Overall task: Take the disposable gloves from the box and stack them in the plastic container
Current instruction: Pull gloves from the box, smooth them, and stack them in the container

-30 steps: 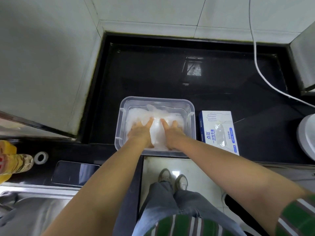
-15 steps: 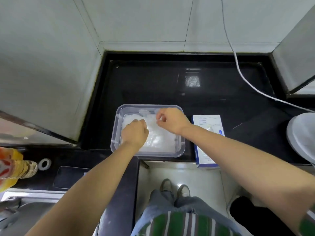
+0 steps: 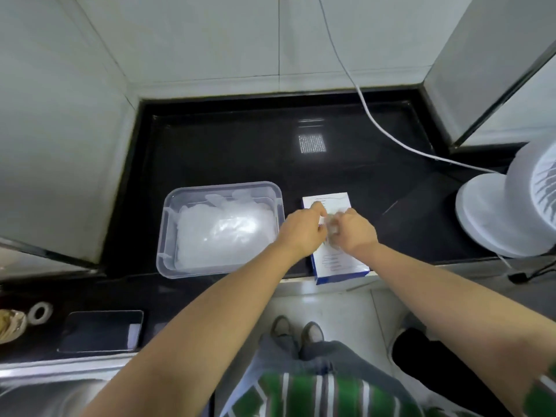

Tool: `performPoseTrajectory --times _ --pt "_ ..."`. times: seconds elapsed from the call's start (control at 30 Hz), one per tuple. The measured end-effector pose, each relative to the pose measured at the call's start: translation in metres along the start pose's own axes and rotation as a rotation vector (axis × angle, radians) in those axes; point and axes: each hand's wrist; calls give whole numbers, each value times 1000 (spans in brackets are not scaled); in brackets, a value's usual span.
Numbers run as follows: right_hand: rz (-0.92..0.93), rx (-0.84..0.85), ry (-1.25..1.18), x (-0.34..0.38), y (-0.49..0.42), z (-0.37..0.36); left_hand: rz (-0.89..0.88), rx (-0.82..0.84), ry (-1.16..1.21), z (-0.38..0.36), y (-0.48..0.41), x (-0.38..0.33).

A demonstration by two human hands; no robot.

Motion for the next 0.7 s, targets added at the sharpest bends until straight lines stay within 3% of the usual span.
performPoseTrajectory --times 0.23,0.37,0.5,0.7 --pt "-53 19 -179 -2 0 -1 167 226 -73 -40 -20 2" --pt "144 106 -557 -17 0 8 196 177 -140 -41 -22 4" --pt "69 28 -769 -28 1 4 195 155 -166 -41 -24 -1" --pt "1 45 -585 -29 -4 5 209 162 -177 -41 -24 -5"
Point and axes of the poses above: each hand's wrist, its own y-axis away from the middle knuckle, its own z-axis out of the back of the hand, x = y × z, and after that the axes turned 11 degrees about x, right-handed
